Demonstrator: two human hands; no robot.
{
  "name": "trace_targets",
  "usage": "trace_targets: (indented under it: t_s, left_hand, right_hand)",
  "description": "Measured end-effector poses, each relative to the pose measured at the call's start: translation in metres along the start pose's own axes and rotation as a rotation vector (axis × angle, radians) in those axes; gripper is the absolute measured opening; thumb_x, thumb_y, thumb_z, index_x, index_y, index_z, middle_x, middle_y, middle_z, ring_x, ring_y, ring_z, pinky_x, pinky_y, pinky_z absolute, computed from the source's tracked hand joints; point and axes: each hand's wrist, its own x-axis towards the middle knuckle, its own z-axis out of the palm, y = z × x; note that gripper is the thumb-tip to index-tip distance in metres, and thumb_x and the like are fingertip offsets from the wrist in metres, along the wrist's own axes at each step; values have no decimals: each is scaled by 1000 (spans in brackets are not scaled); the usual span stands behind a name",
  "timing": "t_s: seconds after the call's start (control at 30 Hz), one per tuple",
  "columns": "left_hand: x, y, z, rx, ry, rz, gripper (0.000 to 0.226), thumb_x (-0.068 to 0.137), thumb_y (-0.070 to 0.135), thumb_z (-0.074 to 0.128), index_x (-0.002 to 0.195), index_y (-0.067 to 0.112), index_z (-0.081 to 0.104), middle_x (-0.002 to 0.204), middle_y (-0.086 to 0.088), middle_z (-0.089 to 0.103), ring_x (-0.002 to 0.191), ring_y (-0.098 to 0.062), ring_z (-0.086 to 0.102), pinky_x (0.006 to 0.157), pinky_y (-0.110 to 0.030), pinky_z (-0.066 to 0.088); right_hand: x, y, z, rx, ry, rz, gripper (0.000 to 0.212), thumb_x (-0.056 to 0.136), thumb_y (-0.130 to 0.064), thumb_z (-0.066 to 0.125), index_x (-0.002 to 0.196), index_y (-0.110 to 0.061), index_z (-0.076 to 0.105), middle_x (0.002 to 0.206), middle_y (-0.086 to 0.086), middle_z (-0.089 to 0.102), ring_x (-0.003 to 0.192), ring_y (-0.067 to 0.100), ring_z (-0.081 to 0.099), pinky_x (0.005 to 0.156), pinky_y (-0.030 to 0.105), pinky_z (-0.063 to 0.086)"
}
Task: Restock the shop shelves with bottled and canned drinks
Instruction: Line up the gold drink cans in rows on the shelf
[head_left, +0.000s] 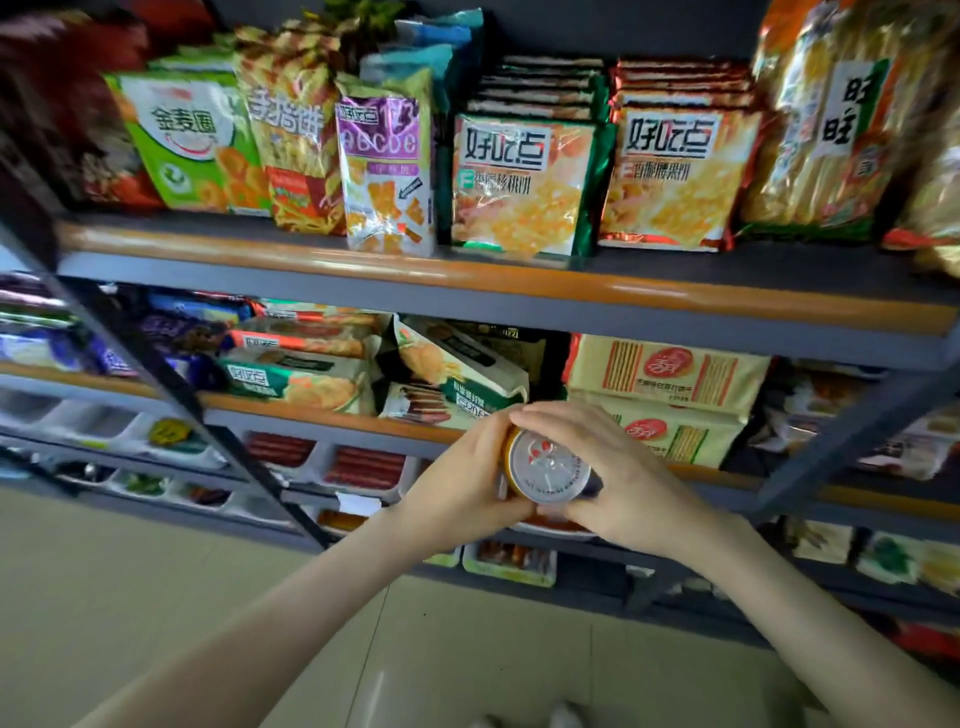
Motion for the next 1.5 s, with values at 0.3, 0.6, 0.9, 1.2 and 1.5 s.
trace_targets:
  t_s: [0.3,0.6,0.9,1.2,1.5]
  left_hand:
    - [-8,14,2,-1127,61,-920,57,72,50,73,116,15,61,107,-9,73,102,-24,68,84,-39,56]
    - [-10,18,-3,-1150,-18,-1081,54,90,65,38,107,20,63,93,-4,74,90,-20,67,84,-38,54]
    - [-37,-5,-9,439,70,-280,39,94,16,58,131,15,45,120,-11,61,101,-31,63,79,-40,55]
    - [-14,-16,-19,759,67,504,97,76,15,80,150,15,17,158,-15,10,148,-29,8,119,-51,14]
    - [20,29,-42,196,168,-22,83,62,73,62,124,20,45,101,7,68,94,-8,60,73,-16,47]
  right_hand:
    - [-1,12,-4,130,-328,162,92,76,-39,78,139,-57,14,147,-45,1,138,-19,-3,101,-5,0]
    - [3,5,25,106,-90,87,83,75,-32,82,138,-42,28,143,-33,24,136,-18,17,106,1,17]
    - [13,7,18,742,110,547,34,73,-44,67,102,-27,67,89,-16,72,81,-5,64,59,9,45]
    - [21,-6,19,986,-63,764,67,75,-76,57,122,-29,63,116,1,70,109,20,66,98,46,49]
    - [20,-18,-40,796,0,700,63,82,-59,30,98,-14,71,84,14,73,76,23,69,69,35,57]
